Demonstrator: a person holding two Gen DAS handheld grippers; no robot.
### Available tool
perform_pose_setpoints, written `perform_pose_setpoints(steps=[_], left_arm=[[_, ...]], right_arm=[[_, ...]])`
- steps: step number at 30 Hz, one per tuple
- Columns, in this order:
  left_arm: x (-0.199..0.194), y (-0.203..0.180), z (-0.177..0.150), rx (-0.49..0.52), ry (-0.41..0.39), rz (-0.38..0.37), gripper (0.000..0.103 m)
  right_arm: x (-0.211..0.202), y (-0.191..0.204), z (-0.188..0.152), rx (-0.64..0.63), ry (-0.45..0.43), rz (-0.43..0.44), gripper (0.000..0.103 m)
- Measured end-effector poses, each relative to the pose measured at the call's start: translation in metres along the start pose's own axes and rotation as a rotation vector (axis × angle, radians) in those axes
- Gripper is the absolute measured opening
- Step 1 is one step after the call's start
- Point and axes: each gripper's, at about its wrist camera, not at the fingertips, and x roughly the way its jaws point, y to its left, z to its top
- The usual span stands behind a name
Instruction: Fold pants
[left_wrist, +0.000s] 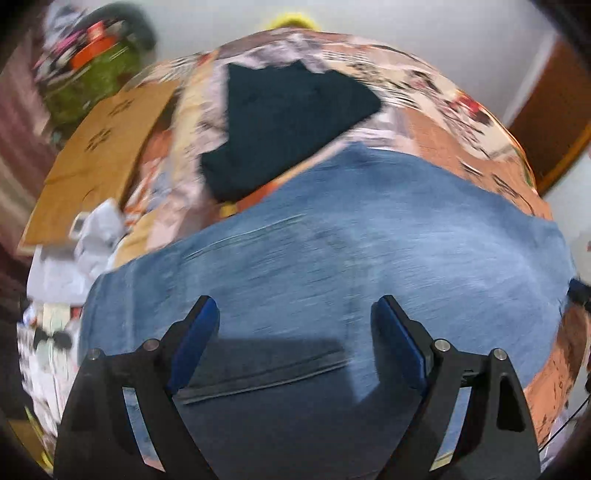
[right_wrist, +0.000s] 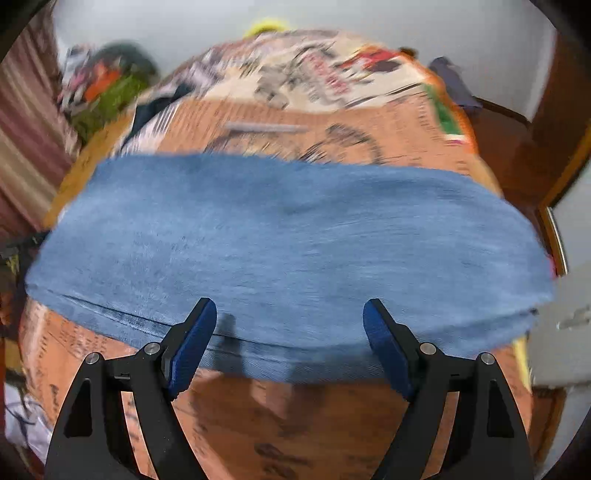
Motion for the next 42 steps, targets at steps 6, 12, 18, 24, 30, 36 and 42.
perform_pose_setpoints(steps=[6, 12, 18, 24, 30, 36, 42], left_arm=[[0.008, -0.066, 0.013, 0.161, 0.007, 0.009, 0.089], [0.021, -0.115, 0.025, 0.214, 0.026, -0.008, 0.09], [0.034, -0.156, 0.031, 0.248, 0.055, -0.046, 0.092], [0.042, -0.173, 0.038, 0.242, 0.081, -0.056, 0.095], [0.048, -0.191, 0.04, 0.255, 0.082, -0.054, 0.096], [0.05, -0.203, 0.04, 0.266, 0.076, -0.052, 0.096], [0.045, -0.204, 0.038, 0.281, 0.06, -0.055, 0.096]], right_arm=[[-0.034, -0.072, -0.01, 0.216, -0.083, -0.027, 0.079], [-0.03, -0.132, -0.029, 0.408, -0.077, -0.029, 0.079], [-0.007, -0.171, -0.043, 0.587, -0.039, 0.055, 0.079], [0.007, -0.193, -0.032, 0.684, -0.054, 0.107, 0.072], [0.018, -0.201, -0.014, 0.688, -0.066, 0.093, 0.034], [-0.004, -0.206, -0.014, 0.646, -0.167, 0.019, 0.006], [-0.03, -0.188, -0.002, 0.552, -0.245, -0.076, 0.005]])
